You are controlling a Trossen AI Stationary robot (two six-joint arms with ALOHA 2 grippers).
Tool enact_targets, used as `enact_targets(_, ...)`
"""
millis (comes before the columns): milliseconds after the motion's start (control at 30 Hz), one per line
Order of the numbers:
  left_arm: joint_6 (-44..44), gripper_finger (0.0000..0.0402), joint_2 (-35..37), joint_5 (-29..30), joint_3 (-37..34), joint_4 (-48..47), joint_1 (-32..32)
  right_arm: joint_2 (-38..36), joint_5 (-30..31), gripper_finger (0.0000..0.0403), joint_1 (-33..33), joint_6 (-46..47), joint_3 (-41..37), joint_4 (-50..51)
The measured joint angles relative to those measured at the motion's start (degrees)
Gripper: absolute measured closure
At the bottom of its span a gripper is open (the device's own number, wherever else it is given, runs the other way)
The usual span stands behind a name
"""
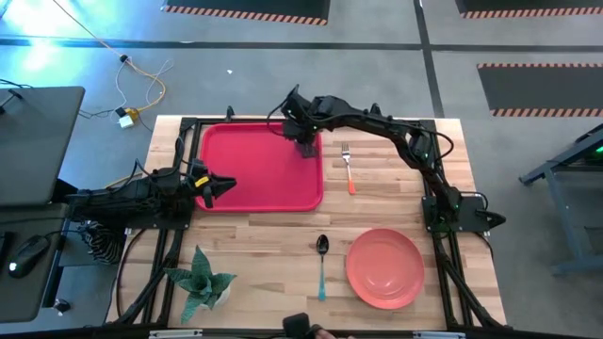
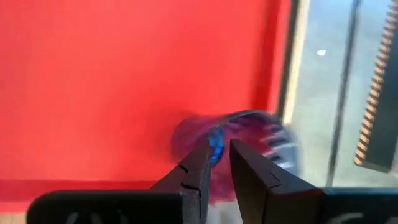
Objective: Pick and place plate/cup/fork/spoon on tray
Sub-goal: Put the blue glass on the top right of the red serving tray, then put the orange fork on the left of the red serving tray
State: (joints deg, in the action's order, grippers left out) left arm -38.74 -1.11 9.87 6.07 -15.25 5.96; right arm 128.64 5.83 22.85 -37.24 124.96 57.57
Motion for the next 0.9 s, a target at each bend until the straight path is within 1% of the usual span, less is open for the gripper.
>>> enact_targets(167, 0.0, 0.0304, 0.0, 0.0, 0.0, 0.0, 0.0, 0.0, -1.6, 0.035, 0.0, 4.1, 5.2, 0.9)
enact_targets(333, 0.0, 0.0304, 0.0, 0.0, 0.0, 0.0, 0.0, -0.1, -2.0, 0.035, -0.3, 8.8, 10.2, 4.8)
enact_targets(467, 0.0, 0.0304, 0.0, 0.0, 0.0, 0.0, 0.0, -2.9, -2.6, 0.035, -1.3, 11.9, 8.4, 4.8)
enact_targets(667, 1.9, 0.0304, 0.0, -0.1, 0.0, 0.1, 0.0, -3.9, -2.6, 0.035, -3.9, 20.3, 9.7, 8.7)
enact_targets(900, 3.7, 0.0304, 0.0, -0.3, 0.0, 0.2, 0.0, -4.5, -2.8, 0.035, -8.2, 33.2, 10.0, 17.9)
